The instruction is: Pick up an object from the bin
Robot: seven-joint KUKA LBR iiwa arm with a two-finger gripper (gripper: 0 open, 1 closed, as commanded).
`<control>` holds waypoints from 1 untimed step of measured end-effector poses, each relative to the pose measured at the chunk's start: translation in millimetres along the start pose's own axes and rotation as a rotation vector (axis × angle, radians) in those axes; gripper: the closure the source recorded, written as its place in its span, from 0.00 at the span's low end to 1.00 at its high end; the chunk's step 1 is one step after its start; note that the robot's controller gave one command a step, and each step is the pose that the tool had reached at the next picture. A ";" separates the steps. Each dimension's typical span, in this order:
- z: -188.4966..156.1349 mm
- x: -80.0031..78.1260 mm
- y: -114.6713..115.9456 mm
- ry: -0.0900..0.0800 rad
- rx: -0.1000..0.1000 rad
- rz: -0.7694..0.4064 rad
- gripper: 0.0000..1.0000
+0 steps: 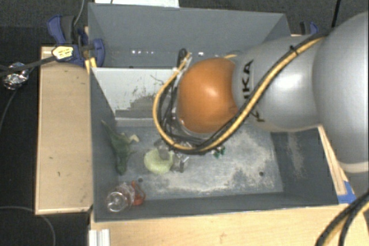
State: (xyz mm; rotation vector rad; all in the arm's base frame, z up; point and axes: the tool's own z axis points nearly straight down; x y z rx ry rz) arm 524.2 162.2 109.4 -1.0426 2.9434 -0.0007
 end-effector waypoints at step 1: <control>-85.8 -8.9 41.9 0.012 -0.006 0.024 1.00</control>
Offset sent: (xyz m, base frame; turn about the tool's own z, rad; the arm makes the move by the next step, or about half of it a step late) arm 0.0000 0.0000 0.0000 0.0000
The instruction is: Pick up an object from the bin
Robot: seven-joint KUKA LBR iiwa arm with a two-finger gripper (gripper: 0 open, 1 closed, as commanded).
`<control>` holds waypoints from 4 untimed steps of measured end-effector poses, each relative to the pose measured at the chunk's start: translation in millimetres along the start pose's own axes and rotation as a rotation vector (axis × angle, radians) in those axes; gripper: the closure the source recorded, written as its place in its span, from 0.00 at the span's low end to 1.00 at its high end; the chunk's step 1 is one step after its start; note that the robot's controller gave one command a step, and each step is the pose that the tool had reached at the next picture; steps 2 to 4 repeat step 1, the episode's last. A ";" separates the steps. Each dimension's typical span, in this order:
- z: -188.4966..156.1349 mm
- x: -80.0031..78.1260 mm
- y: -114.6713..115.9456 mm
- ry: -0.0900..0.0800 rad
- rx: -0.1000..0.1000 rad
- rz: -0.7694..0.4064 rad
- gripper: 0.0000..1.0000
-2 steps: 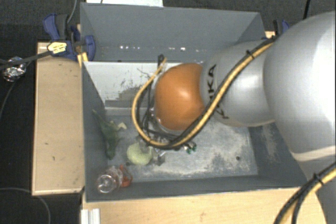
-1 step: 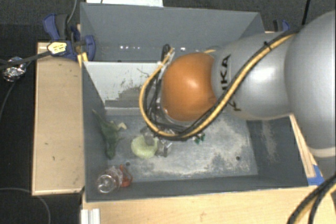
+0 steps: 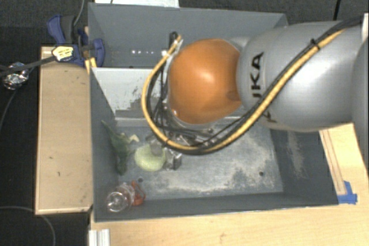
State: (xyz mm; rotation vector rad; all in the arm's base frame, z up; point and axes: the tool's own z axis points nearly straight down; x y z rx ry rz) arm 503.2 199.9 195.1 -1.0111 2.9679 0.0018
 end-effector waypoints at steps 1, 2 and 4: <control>0.0 0.0 0.0 0.000 0.000 0.000 1.00; 0.0 0.0 0.0 0.000 0.000 0.000 1.00; 0.0 0.0 0.0 0.000 0.000 0.000 1.00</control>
Offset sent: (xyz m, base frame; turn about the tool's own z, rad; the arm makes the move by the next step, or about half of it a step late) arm -0.0269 0.0247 0.0472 -0.2649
